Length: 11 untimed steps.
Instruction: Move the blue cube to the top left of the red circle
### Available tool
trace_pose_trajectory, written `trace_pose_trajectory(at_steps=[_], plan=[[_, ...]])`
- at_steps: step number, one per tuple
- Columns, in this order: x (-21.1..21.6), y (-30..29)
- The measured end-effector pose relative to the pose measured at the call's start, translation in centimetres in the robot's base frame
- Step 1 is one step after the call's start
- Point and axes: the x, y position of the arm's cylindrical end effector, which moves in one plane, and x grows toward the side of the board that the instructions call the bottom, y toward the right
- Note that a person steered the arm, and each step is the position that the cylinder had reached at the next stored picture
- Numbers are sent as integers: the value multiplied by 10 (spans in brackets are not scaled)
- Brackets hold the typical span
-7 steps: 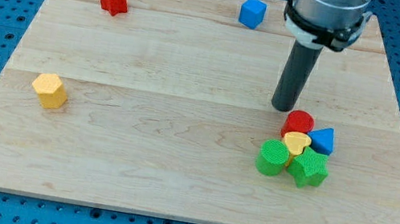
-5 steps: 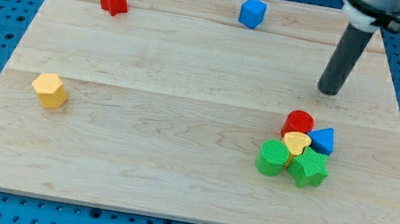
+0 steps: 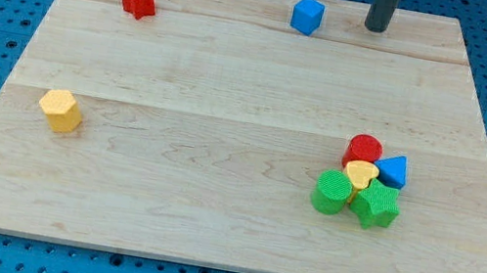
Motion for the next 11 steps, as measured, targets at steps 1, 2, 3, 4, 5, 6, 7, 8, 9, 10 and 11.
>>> trace_pose_trajectory(at_steps=[1, 2, 3, 4, 5, 6, 7, 8, 9, 10, 11], plan=[[-16, -30], [-14, -73], [1, -73], [6, -73], [5, -72], [-1, -66], [-1, -93], [3, -96], [18, -96], [49, -91], [43, -101]])
